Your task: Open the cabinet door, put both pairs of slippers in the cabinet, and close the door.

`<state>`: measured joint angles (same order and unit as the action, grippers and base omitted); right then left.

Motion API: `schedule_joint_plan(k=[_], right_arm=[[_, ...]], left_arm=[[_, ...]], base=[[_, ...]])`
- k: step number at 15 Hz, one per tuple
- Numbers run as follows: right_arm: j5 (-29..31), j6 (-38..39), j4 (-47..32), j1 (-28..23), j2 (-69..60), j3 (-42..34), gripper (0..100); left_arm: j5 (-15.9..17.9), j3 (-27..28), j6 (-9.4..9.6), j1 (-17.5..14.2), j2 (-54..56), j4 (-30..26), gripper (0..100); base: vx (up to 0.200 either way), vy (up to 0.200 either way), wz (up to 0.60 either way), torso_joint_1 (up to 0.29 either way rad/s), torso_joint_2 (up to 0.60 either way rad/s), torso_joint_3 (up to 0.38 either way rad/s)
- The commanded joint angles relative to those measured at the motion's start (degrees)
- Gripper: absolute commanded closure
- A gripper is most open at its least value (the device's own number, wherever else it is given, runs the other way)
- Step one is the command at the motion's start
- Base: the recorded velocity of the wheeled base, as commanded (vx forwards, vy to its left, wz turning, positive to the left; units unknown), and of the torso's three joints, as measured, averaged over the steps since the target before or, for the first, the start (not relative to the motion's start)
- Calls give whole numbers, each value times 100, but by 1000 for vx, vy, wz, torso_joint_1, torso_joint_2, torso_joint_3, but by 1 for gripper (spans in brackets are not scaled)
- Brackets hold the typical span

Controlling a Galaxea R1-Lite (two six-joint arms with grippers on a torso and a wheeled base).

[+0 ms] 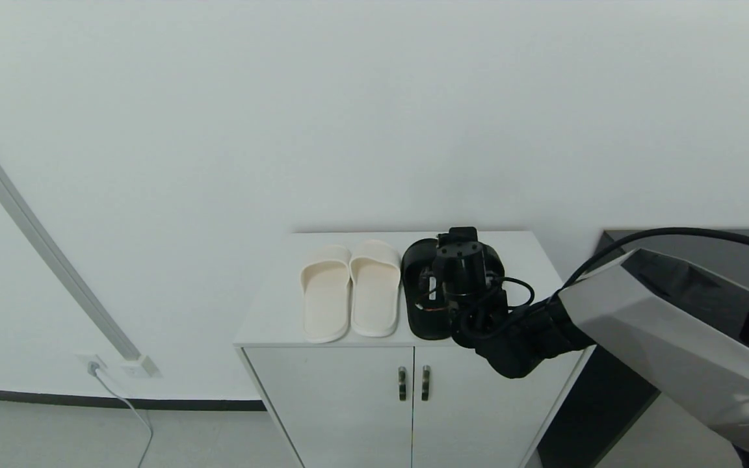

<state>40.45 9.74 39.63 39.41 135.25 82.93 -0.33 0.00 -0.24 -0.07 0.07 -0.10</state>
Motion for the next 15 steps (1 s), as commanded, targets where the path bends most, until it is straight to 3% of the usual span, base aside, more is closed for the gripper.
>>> schedule_joint_plan(k=[1,6,7,15], right_arm=[[-2,2,1,-30,212,258,0],[-2,2,-17,-144,370,557,0],[-2,2,-8,-162,388,566,100],[16,10,9,-179,-34,258,100]], left_arm=[[-2,0,-2,-1,-7,1,100],[-2,0,-2,-1,-7,1,100],[-2,0,-2,-1,-7,1,100],[-2,0,-2,-1,-7,1,100]], base=[[0,0,0,0,0,0],[0,0,0,0,0,0],[0,0,0,0,0,0],[0,0,0,0,0,0]])
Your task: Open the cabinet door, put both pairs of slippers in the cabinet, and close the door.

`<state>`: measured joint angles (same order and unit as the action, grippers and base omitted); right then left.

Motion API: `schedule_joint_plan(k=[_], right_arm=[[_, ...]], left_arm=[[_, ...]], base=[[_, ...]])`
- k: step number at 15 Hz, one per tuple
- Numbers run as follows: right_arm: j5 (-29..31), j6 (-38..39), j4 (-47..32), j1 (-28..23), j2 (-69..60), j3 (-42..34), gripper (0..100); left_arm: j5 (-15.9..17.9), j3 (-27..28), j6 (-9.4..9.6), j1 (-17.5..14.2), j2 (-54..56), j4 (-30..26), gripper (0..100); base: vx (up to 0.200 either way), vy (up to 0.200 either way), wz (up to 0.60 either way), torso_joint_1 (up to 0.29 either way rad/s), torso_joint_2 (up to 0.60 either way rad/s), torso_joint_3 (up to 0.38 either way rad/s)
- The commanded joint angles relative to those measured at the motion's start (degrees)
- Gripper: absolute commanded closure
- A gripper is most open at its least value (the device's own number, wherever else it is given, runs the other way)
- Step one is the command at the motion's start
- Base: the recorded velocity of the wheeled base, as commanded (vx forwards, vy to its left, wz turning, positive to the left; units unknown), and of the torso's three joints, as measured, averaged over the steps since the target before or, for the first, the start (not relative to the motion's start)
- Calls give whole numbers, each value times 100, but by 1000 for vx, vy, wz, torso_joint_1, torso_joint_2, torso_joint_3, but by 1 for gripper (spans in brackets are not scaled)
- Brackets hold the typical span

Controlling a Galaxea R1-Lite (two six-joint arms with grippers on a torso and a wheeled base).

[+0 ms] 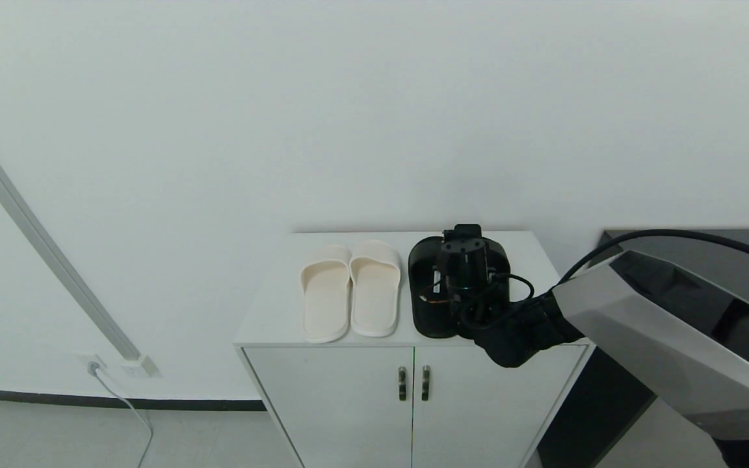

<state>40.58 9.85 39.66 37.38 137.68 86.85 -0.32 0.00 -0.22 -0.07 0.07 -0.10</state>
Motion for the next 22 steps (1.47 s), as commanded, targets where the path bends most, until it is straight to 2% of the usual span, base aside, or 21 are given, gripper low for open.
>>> schedule_joint_plan(k=[1,3,5,7,8,10,13,22], right_arm=[[2,-1,7,86,-488,-335,100],[-6,-9,7,173,-927,-818,100],[-340,-106,16,340,-1639,-1636,100],[-1088,-115,7,569,-2439,-2585,100],[-1281,-124,7,622,-2615,-2796,100],[-2274,-132,-2,806,-3485,-3780,100],[-3461,-159,-28,815,-4214,-4492,100],[-3478,-176,-19,771,-4144,-4624,100]], left_arm=[[-3,0,-4,-1,-7,1,100],[-3,0,-4,-1,-7,1,100],[5,0,13,-1,-7,1,100],[5,0,4,-1,-7,1,100],[5,0,4,-1,-7,1,100],[-12,0,-4,-1,-7,1,100],[-3,0,13,-1,-7,1,100],[-3,0,13,-1,-7,1,100]], base=[[0,0,0,0,0,0],[0,0,0,0,0,0],[0,0,0,0,0,0],[0,0,0,0,0,0],[0,0,0,0,0,0],[0,0,0,0,0,0],[0,0,0,0,0,0],[0,0,0,0,0,0]])
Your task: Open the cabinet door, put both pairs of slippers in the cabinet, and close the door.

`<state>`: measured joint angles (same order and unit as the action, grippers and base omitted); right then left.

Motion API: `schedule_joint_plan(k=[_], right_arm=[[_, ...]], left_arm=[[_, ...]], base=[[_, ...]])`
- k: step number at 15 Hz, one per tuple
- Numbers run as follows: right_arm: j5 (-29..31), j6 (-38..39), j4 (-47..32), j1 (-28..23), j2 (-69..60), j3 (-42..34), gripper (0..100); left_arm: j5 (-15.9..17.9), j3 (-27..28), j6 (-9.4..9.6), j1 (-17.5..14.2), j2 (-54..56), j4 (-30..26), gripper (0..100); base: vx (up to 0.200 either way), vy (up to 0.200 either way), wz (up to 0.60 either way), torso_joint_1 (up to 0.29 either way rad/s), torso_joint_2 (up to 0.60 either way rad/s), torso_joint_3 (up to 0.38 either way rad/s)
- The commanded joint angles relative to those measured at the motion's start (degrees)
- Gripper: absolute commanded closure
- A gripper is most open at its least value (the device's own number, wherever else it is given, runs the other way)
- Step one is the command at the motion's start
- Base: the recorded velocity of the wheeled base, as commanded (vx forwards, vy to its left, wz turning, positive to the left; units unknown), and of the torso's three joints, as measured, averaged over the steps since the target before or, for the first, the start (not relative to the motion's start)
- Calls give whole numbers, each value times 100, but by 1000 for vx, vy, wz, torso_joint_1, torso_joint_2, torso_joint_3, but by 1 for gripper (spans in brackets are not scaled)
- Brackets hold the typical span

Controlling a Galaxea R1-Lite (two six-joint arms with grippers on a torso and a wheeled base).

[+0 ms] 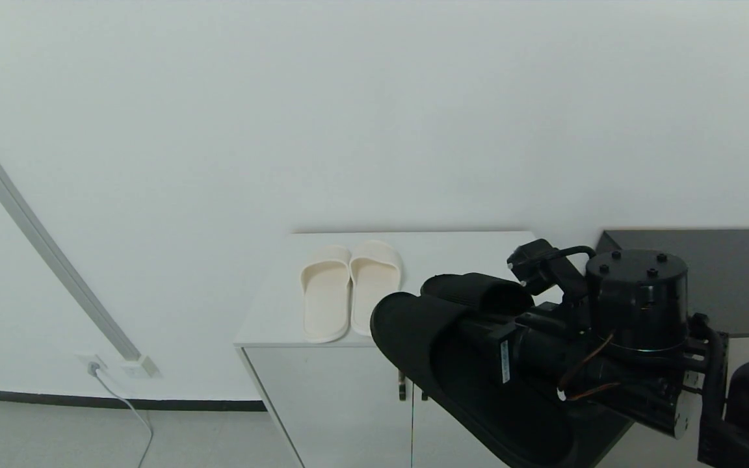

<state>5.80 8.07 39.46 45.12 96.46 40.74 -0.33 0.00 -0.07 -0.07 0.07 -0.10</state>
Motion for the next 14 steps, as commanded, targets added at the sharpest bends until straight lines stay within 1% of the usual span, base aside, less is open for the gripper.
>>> schedule_joint_plan(k=[1,2,9,14], right_arm=[[0,-7,0,-3,-31,-31,100],[0,2,0,-12,-14,-40,100],[0,-69,9,-38,48,-93,100],[-9,-78,27,-205,65,-110,100]], left_arm=[[-2,0,-1,-1,-7,1,100],[-2,0,-1,-1,-7,1,100],[-2,0,-1,-1,-7,1,100],[-2,0,-1,-1,-7,1,100]], base=[[0,0,0,0,0,0],[0,0,0,0,0,0],[-200,0,0,8,3,0],[-200,0,0,-2,0,2]])
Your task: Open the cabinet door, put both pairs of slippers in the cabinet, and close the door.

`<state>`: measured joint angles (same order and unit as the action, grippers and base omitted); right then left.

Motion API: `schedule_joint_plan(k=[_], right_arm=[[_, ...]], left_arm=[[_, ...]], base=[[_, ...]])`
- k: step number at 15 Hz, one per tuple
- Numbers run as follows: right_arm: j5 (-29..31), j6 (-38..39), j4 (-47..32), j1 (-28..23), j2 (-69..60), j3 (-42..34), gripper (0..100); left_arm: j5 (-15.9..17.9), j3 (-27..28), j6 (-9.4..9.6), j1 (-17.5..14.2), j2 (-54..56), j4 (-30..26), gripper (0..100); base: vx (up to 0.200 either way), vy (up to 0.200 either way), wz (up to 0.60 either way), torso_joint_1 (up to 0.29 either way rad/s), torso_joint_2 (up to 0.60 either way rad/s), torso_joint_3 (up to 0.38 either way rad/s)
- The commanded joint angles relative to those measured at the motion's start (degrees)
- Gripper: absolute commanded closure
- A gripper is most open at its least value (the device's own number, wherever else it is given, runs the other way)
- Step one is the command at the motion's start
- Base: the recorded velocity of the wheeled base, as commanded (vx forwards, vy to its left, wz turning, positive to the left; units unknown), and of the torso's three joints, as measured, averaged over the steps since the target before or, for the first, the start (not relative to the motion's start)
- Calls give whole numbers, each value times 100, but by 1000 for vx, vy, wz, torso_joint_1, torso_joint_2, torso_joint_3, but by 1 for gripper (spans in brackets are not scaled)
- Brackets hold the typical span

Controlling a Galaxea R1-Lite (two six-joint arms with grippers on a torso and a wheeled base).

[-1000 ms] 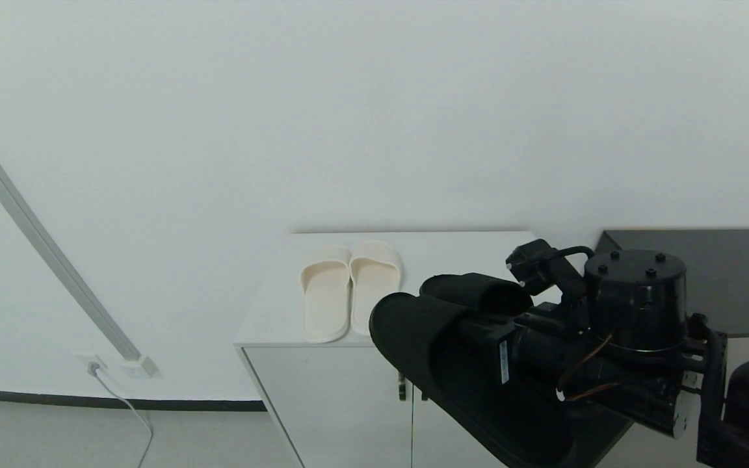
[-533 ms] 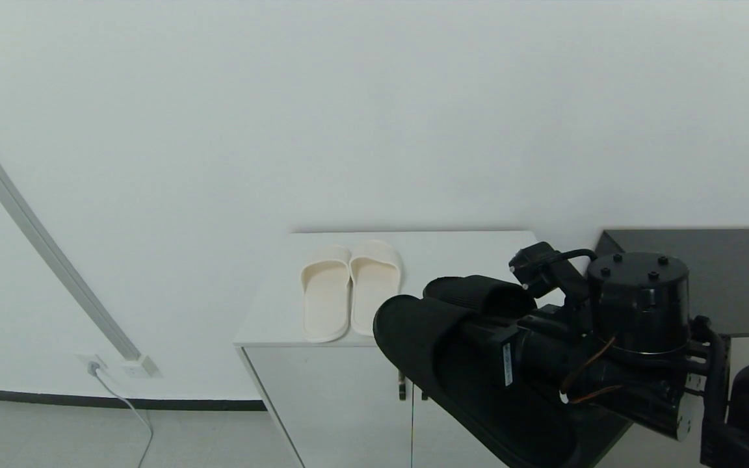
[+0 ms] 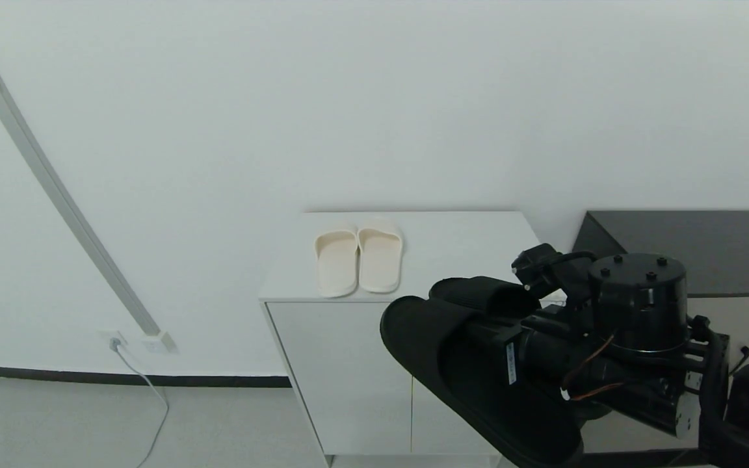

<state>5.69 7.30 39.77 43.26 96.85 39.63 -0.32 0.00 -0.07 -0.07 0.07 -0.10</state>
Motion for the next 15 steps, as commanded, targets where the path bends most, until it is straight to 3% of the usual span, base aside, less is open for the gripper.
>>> schedule_joint_plan(k=[1,15], right_arm=[[2,-1,-13,-20,26,-34,100],[-33,-141,5,-20,53,-140,100]], left_arm=[[-3,0,-1,-1,-7,1,100],[-3,0,-10,-1,-7,1,100]], base=[[0,0,0,0,0,0],[0,0,0,0,0,0]])
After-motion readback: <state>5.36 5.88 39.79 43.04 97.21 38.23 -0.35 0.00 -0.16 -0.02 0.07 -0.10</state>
